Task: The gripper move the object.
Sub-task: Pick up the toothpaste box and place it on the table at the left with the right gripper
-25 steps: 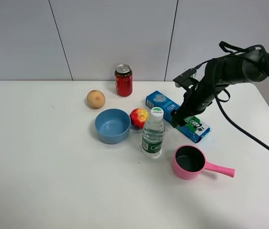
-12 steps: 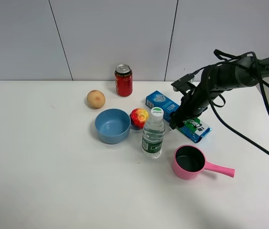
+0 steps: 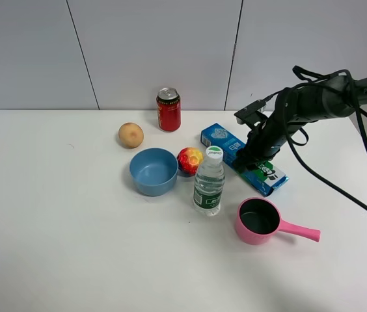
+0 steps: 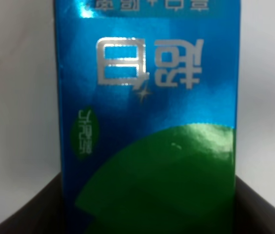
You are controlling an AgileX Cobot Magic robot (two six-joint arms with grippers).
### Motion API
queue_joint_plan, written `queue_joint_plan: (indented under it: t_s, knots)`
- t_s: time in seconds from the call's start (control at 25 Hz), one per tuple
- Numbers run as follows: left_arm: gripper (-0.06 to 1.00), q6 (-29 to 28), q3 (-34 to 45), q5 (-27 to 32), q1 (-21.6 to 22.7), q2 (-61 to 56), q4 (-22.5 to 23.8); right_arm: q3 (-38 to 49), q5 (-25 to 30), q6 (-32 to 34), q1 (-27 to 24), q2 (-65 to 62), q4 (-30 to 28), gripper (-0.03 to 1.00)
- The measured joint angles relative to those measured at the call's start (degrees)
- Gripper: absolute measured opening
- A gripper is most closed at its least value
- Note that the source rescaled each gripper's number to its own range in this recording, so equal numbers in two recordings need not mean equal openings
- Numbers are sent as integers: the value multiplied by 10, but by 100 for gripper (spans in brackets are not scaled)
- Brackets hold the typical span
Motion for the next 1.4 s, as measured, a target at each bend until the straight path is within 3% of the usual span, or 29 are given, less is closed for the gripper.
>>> queue_joint_plan:
  t_s: [0.28, 0.48, 0.68, 0.8, 0.96, 1.2, 1.4]
  knots:
    - [100, 0, 0, 0, 0, 0, 0, 1, 38, 13, 0, -138, -1, 0]
    - [100, 0, 0, 0, 0, 0, 0, 1, 131, 8, 0, -270, 16, 0]
    - [100, 0, 0, 0, 0, 0, 0, 2, 213, -44, 12, -372, 68, 0]
    - [100, 0, 0, 0, 0, 0, 0, 2, 234, -86, 54, -408, 90, 0]
    - [100, 0, 0, 0, 0, 0, 0, 2, 244, -101, 149, -415, 94, 0]
    - [100, 0, 0, 0, 0, 0, 0, 2, 183, -102, 294, -392, 75, 0]
    - [100, 0, 0, 0, 0, 0, 0, 2, 164, -105, 351, -324, 67, 0]
